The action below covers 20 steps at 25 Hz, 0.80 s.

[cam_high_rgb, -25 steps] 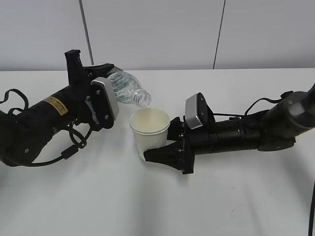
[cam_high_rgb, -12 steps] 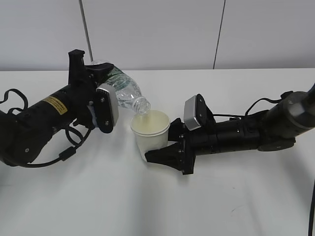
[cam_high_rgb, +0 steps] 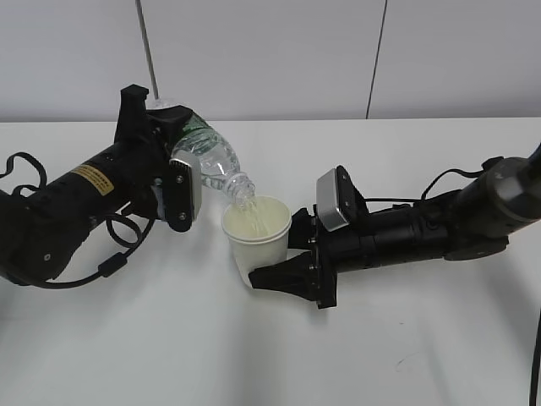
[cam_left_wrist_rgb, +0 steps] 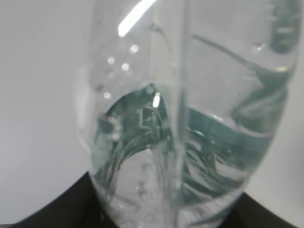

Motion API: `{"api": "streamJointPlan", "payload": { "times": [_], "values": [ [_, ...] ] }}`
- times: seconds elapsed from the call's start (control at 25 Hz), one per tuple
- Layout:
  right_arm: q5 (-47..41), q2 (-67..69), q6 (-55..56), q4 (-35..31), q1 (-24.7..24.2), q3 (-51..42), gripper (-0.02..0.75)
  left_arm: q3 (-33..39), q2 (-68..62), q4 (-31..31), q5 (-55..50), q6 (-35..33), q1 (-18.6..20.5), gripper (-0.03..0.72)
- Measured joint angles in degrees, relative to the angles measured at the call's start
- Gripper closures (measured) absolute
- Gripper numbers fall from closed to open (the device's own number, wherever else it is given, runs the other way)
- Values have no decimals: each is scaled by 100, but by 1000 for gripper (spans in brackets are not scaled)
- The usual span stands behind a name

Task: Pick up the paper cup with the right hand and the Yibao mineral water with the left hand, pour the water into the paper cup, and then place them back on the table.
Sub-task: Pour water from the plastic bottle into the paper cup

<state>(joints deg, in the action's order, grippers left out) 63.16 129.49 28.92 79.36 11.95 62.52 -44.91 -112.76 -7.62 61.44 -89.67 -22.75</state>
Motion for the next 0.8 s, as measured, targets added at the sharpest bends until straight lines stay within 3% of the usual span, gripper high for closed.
{"api": "streamJointPlan", "payload": {
  "times": [0.8],
  "values": [
    [-143,0,4,58,0,0,245,0,0,21,260,-63,0,345]
  ]
}}
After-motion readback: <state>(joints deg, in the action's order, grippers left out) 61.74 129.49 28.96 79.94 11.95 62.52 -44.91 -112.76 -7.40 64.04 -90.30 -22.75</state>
